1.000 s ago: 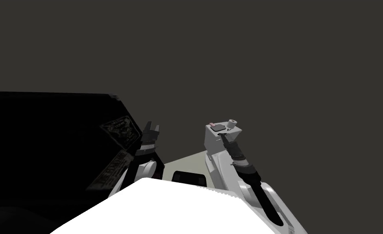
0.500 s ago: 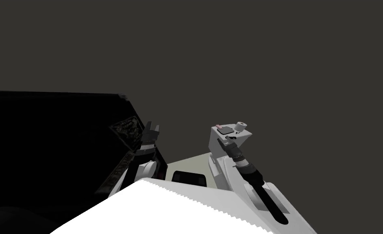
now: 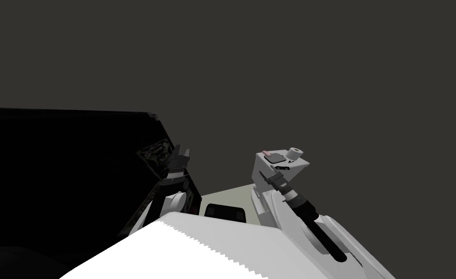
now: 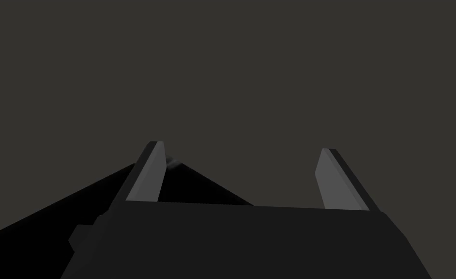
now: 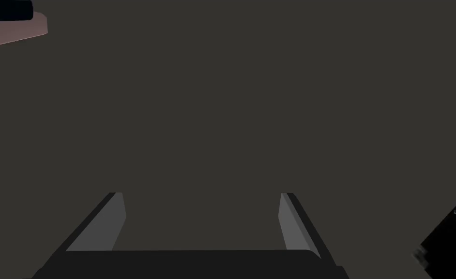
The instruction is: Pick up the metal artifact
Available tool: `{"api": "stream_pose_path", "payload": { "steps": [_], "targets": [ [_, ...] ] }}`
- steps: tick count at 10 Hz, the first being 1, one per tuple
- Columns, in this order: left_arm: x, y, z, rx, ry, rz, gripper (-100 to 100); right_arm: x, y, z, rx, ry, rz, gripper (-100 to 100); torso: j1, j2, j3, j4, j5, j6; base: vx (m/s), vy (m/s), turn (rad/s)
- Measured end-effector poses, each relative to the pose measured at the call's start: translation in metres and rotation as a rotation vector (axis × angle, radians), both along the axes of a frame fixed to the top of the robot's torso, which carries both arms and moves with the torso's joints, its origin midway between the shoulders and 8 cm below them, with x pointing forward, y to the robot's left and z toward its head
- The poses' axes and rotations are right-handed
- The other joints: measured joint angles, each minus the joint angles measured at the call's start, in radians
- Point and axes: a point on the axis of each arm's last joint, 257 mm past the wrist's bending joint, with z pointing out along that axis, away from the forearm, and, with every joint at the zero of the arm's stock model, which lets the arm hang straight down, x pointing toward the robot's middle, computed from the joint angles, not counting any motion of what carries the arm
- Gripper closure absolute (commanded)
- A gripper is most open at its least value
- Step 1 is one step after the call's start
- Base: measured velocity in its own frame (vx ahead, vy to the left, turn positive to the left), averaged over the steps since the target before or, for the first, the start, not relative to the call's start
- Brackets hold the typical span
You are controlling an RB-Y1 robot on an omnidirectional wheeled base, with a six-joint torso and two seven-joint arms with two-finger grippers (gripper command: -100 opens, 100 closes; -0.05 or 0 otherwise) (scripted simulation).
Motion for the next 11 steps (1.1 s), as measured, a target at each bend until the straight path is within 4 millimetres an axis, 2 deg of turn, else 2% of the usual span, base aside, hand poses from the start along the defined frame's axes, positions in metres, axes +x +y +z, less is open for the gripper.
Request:
{"api": "stream_pose_path", "payload": {
  "steps": [3,5,7,11],
  "targets": [
    [0.000,0.000,0.000,0.000,0.000,0.000,0,0.004,-0.019,-0.025,-0.197,0.023,-0.011,-100,-0.002,0.001,0.001,0.000,-0.001,0.000,0.028,0.019,0.032],
    [0.000,0.000,0.000,0.000,0.000,0.000,0,0.006,-0.047,-0.042,-0.374,0.043,-0.022,-100,-0.003,0.001,0.001,0.000,-0.001,0.000,0.023,0.008,0.009],
    [0.000,0.000,0.000,0.000,0.000,0.000,0,0.013,-0.063,-0.056,-0.479,0.056,-0.026,-100,-0.003,0.002,0.001,0.000,-0.001,0.000,0.016,0.004,0.010],
    [0.000,0.000,0.000,0.000,0.000,0.000,0,0.014,-0.118,-0.078,-0.763,0.087,-0.041,-100,-0.004,0.002,0.001,0.000,-0.001,0.000,0.018,-0.006,0.000]
  ]
}}
